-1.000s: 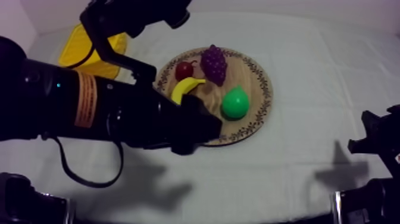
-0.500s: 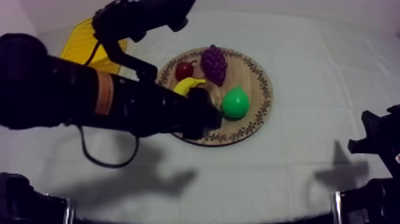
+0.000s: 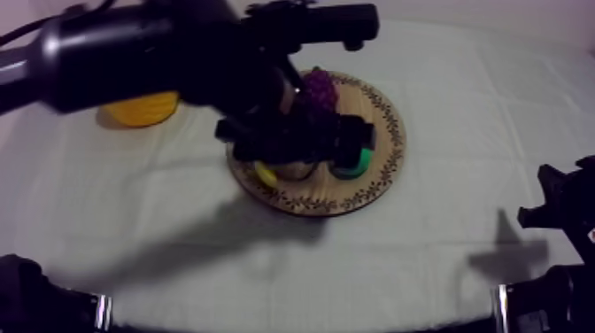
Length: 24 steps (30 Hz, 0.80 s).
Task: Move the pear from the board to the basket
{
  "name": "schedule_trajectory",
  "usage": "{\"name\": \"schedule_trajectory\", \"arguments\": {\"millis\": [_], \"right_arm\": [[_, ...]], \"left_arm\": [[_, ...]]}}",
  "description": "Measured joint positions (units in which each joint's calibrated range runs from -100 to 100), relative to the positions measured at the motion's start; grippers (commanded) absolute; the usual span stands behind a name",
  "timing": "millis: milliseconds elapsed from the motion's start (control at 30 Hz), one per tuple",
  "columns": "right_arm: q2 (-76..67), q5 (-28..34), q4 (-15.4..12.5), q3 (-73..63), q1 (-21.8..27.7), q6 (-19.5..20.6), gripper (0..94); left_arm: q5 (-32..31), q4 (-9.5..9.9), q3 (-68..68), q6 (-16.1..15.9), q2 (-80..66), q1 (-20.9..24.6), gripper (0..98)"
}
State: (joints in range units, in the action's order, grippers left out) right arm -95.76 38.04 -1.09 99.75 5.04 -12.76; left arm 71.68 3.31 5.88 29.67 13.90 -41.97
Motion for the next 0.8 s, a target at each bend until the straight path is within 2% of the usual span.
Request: {"name": "schedule_trajectory", "arguments": {"millis": [167, 433, 800], "right_arm": [[0.0, 0.0, 0.0, 0.0, 0.07, 0.0, 0.3], [0.0, 0.0, 0.0, 0.0, 0.12, 0.0, 0.3], [0.0, -0.05, 0.0, 0.0, 0.12, 0.0, 0.3]], "left_arm": [[7.61, -0.66, -12.45, -2.26, 9.87, 1.14, 80.2], [15.67, -1.53, -29.23, -5.0, 23.65, 2.92, 77.3], [26.23, -4.28, -47.11, -7.75, 38.71, 4.41, 73.8]]}}
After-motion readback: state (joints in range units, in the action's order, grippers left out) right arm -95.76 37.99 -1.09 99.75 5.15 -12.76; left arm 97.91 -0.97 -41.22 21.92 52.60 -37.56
